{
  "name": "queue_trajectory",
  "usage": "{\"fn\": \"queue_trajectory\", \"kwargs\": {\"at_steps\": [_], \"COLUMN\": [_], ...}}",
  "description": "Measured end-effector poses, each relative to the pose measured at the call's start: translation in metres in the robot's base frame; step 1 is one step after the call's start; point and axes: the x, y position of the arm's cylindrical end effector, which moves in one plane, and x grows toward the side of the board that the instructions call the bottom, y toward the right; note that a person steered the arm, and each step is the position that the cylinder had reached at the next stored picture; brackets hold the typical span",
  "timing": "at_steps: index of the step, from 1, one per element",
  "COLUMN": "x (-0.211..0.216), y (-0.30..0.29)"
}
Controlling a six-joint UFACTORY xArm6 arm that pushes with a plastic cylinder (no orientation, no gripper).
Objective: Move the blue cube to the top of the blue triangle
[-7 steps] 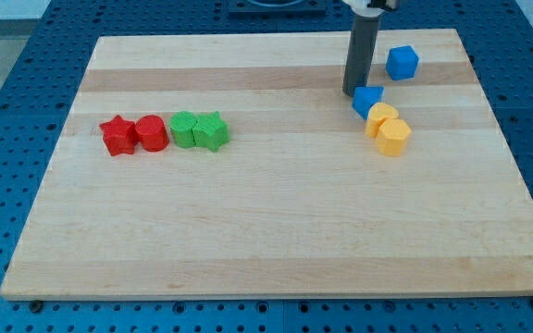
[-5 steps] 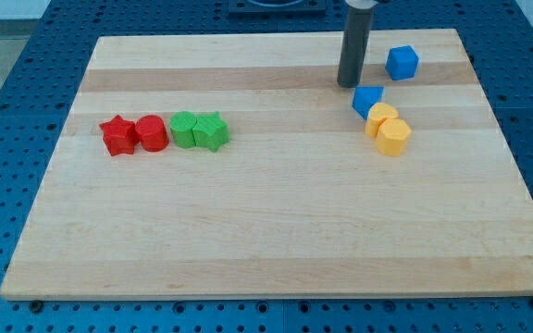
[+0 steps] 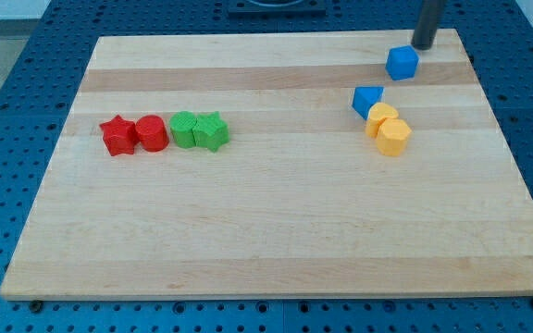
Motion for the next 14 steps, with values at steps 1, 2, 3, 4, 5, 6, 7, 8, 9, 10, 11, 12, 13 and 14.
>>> {"fn": "queue_trajectory", "kwargs": {"at_steps": [1, 2, 3, 4, 5, 6, 7, 8, 9, 10, 11, 12, 13, 14], "x": [0.009, 0.025, 0.025, 0.025, 0.025, 0.025, 0.035, 0.049, 0.050, 0.058, 0.060, 0.063, 0.064, 0.064], "y": [0.012, 0.009, -0.004, -0.007, -0.013, -0.031, -0.038, -0.038, -0.044, -0.056, -0.061, -0.068, -0.070, -0.070]}}
